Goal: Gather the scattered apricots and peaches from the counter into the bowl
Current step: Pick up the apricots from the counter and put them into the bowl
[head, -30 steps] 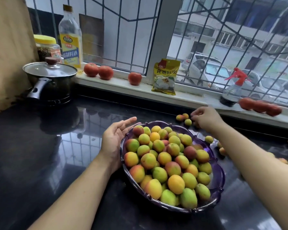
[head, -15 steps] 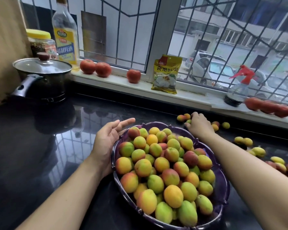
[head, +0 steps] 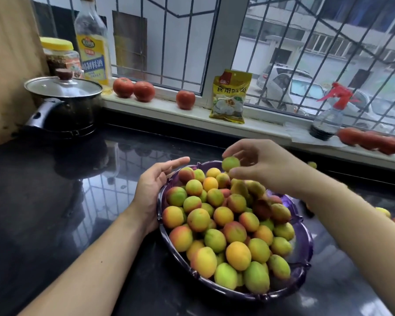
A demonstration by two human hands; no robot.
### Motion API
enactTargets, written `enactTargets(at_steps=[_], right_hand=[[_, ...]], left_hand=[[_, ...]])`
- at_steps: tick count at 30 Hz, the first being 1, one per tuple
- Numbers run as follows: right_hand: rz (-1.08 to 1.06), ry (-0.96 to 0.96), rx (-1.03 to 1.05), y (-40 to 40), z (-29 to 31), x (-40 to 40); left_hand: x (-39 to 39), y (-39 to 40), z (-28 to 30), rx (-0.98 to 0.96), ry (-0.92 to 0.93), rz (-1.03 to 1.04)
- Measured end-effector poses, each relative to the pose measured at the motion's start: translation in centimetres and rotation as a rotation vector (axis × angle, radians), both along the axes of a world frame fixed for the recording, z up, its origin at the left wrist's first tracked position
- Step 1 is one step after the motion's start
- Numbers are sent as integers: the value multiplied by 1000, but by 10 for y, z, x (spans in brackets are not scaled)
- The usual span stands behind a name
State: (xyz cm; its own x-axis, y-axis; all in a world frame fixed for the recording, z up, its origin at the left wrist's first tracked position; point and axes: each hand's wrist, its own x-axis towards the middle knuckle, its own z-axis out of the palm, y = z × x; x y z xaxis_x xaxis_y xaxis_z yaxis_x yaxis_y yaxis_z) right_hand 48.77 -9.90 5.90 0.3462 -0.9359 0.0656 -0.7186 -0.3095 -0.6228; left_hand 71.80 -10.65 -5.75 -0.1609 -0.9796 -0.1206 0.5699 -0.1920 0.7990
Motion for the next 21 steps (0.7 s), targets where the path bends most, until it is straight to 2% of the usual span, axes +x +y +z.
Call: enactTargets(at_steps=[2,5,13,15,17,19,21], right_hand=[[6,183,-61,8,-3,13],[-1,308,-89,9,-11,20],[-7,327,-128,13,-17,17],[8,276,-143,14,-16,12],[-71,115,-195,1,-13,-6],[-252,-31,-253,-31,-15,-36],[-462,-49,-199,-71,-29,-71]], left_hand=[[-1,2,2,-9,1,-3],[-2,5,4,-16,-9,-7],[-3,7,6,2,-12,-12],[-3,7,5,3,-5,-10],[-3,6,3,4,0,-14],[-3,4,2,0,6,-16],[-2,2,1,-5,7,-13]])
